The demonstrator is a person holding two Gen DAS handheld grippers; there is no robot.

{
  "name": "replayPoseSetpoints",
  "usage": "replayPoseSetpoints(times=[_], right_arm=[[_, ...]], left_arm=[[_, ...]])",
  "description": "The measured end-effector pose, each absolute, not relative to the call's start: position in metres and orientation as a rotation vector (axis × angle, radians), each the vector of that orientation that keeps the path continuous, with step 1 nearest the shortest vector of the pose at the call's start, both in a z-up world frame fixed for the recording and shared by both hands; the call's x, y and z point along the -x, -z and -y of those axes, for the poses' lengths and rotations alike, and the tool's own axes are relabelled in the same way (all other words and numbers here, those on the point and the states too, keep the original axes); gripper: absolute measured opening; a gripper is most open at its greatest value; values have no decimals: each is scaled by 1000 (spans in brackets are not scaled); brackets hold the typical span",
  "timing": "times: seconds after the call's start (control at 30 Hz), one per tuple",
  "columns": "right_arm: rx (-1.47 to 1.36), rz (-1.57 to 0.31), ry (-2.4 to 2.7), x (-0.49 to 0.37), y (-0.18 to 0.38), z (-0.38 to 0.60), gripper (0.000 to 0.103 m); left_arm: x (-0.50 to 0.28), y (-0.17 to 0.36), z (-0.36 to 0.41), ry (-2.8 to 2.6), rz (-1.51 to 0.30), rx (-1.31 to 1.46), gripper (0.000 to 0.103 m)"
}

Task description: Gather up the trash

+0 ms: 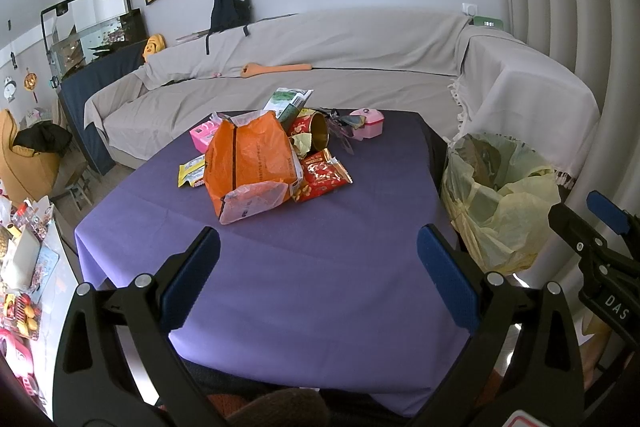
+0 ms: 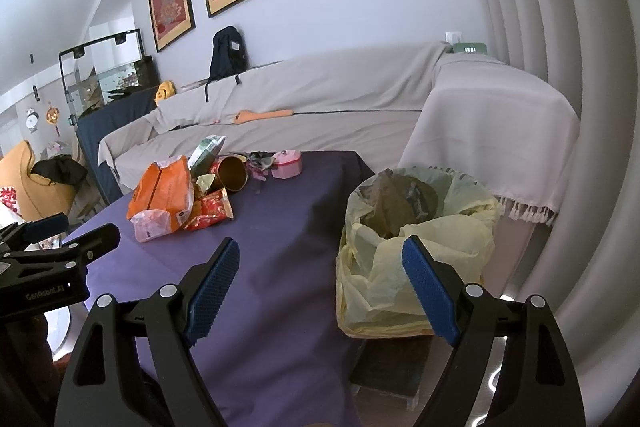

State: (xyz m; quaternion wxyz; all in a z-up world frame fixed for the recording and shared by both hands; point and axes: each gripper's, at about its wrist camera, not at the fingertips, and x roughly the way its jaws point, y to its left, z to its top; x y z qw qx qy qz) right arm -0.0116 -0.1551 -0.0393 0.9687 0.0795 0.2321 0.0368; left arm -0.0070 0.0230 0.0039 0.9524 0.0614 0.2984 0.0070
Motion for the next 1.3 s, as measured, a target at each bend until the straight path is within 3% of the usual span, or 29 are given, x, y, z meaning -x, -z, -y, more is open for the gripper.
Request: replayPoseSetpoints(times=[1.3], right_arm=[[-175, -486, -62, 6, 51, 157, 80]], left_arm=[[-4, 6, -38, -27, -671, -82, 94]])
